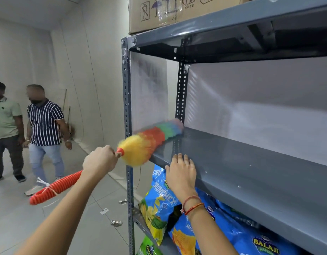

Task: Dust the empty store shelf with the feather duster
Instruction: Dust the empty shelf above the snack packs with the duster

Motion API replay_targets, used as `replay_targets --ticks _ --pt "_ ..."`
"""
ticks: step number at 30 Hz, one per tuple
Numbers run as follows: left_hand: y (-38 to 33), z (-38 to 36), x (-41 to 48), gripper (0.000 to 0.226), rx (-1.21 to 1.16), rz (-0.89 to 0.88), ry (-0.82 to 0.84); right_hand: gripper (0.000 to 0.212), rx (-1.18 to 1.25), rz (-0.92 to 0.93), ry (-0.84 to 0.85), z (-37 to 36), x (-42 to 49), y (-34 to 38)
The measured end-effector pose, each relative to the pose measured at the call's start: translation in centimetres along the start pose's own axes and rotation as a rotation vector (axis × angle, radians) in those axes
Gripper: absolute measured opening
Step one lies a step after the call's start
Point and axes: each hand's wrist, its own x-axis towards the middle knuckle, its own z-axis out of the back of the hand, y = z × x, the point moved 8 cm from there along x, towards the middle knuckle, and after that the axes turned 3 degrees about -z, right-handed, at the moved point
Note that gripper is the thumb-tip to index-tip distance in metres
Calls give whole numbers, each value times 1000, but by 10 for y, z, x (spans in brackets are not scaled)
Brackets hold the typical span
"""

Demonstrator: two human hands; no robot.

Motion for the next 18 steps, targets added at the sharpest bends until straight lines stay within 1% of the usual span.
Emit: replay_targets --ticks 3,6,8,10,12,15,18 --pt "-8 5 -9 47 12 -51 -92 54 2 2 0 -1 0 0" --pt "-17 8 -22 51 -84 -102 -87 53 32 13 -15 3 -1 1" --pt "-28 12 -30 49 -142 -152 -88 47 124 17 -59 13 -4 -1" --pt "-42 15 -40 47 -182 -200 -89 38 230 10 -147 32 -8 -7" --pt "-59 16 -47 47 -198 -260 -82 30 265 -26 -280 56 -14 -19" --pt "-87 11 -55 45 -205 -361 -33 32 327 -93 -440 86 -23 -45" --pt "-113 -2 -63 37 -227 -484 86 34 360 -131 -481 99 -27 -63"
